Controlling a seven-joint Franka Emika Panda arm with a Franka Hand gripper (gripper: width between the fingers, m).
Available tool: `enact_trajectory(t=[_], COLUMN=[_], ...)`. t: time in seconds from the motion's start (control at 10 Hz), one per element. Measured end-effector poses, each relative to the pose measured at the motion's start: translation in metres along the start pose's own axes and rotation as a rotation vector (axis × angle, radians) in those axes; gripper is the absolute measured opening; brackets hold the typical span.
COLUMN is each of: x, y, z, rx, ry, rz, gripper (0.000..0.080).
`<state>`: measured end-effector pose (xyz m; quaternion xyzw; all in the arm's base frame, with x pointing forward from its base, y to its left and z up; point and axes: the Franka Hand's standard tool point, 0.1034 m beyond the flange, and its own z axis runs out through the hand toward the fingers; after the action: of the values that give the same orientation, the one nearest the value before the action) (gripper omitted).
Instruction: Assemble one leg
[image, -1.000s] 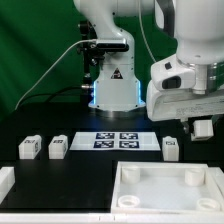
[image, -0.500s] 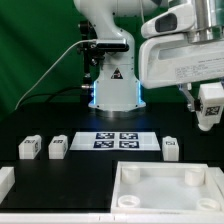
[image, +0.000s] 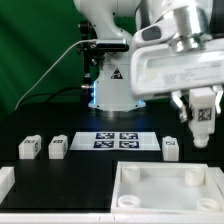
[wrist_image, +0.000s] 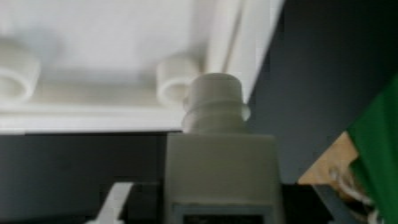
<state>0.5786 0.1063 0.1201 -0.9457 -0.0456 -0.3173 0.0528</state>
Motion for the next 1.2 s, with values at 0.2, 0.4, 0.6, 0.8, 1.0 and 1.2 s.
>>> enact_trajectory(t=[0.2,0.4,0.6,0.8,1.0,1.2], x=[0.018,0.011,0.011,0.017,0.038,0.028], y=[0.008,0.007,0.007,0.011,0.018,0.014], z=[0.027,0.027,0.027,0.034,0.053,0.067], rx=[-0.007,-0.003,-0.003,-0.005,-0.008,-0.002], ry=[-0.010,-0.037,-0.038,-0.031,0.001,-0.014], rz=[-0.031,-0.032,-0.032,-0.036,-0.023,-0.021], gripper=[0.0291,0.0291,0.0291,0.0291,0.0291,0.0291])
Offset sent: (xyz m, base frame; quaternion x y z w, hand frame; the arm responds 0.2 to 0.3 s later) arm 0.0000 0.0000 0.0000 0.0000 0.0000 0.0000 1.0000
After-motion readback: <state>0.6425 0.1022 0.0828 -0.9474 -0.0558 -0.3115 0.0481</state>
